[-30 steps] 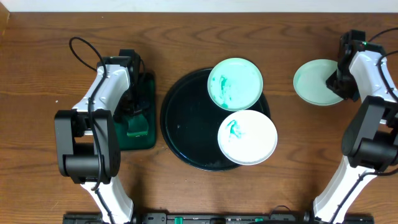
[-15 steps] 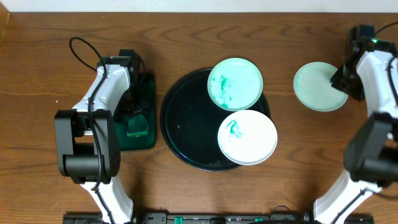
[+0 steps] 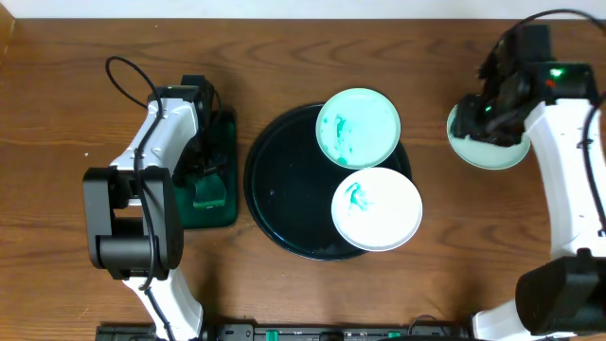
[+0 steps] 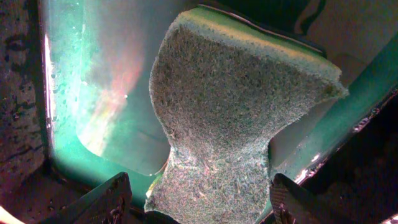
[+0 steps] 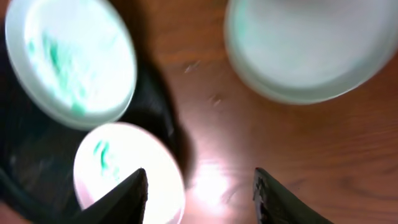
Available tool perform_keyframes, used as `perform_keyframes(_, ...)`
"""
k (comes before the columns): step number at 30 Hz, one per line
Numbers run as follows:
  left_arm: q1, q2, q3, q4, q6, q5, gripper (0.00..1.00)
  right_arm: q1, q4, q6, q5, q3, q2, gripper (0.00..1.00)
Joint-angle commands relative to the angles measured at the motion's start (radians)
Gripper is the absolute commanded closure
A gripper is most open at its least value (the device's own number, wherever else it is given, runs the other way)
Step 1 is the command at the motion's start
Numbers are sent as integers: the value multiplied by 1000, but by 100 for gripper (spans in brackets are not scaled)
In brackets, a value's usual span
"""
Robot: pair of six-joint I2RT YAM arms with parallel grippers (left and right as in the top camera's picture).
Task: Clean dirty plates on tray and stack at the side
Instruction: 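Release the plate and move the right gripper to the white plate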
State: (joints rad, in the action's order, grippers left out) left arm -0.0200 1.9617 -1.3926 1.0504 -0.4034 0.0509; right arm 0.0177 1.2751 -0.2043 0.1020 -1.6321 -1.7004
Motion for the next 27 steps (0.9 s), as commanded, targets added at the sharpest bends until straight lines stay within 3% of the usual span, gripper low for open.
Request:
perform_keyframes(1,3,-5,-3,6,2,1,28,40,-3,-40,45,98,-7,50)
perform_keyframes(10,3,-5,-3,6,2,0,28,133,-140,-96,45,409,-7,51)
perform_keyframes(17,3,-5,-3,6,2,1,28,187,-207,-137,45,496,-7,51)
perform_keyframes(27,3,-5,-3,6,2,1,28,216,-357,-229,49,645,-7,62)
